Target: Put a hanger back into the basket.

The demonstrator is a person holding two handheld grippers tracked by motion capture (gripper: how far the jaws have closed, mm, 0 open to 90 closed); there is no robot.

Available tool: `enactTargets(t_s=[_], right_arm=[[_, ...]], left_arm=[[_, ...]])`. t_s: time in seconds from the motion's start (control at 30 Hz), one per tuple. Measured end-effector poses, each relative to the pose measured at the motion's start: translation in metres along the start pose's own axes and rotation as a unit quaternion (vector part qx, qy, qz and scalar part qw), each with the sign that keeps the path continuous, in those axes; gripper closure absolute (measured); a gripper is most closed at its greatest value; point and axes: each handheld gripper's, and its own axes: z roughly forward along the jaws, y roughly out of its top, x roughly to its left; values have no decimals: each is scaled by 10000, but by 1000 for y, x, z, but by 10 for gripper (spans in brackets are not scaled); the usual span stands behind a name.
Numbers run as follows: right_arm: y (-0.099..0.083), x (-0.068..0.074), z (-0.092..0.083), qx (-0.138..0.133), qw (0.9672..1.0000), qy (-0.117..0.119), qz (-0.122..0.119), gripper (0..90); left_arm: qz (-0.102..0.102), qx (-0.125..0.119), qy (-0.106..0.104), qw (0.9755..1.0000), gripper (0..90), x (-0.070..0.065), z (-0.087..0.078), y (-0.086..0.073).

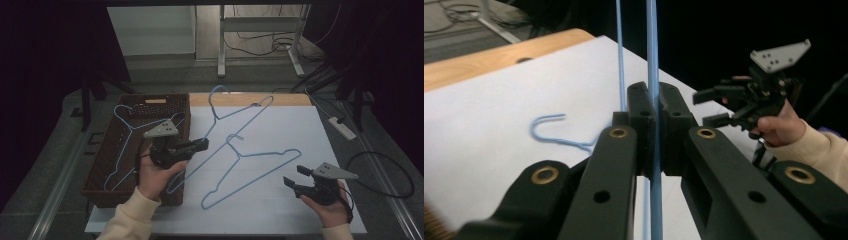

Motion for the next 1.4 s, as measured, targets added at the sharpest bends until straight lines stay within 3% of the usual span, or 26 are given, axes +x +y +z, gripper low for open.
enactTargets(t_s=[0.23,0.5,0.77,1.0,1.2,1.4], right_arm=[[0,0,1,53,10000,-10,-3,328],[0,1,3,106,9999,-8,-17,329],[-1,1,4,196,9998,-21,-4,327],[-1,1,5,213,9998,-26,15,327],[-1,1,6,240,9997,-84,45,327],[-2,2,8,263,9996,-76,38,323]], left_arm=[[-175,-335,406,9985,862,23,-37,-3],[-306,-562,699,9955,863,43,-61,-12],[-335,-523,997,9931,863,60,-83,-19],[-322,-284,1280,9908,863,82,-103,-24],[-364,-6,1449,9888,863,99,-110,-30],[-386,124,1513,9877,863,107,-112,-35]])
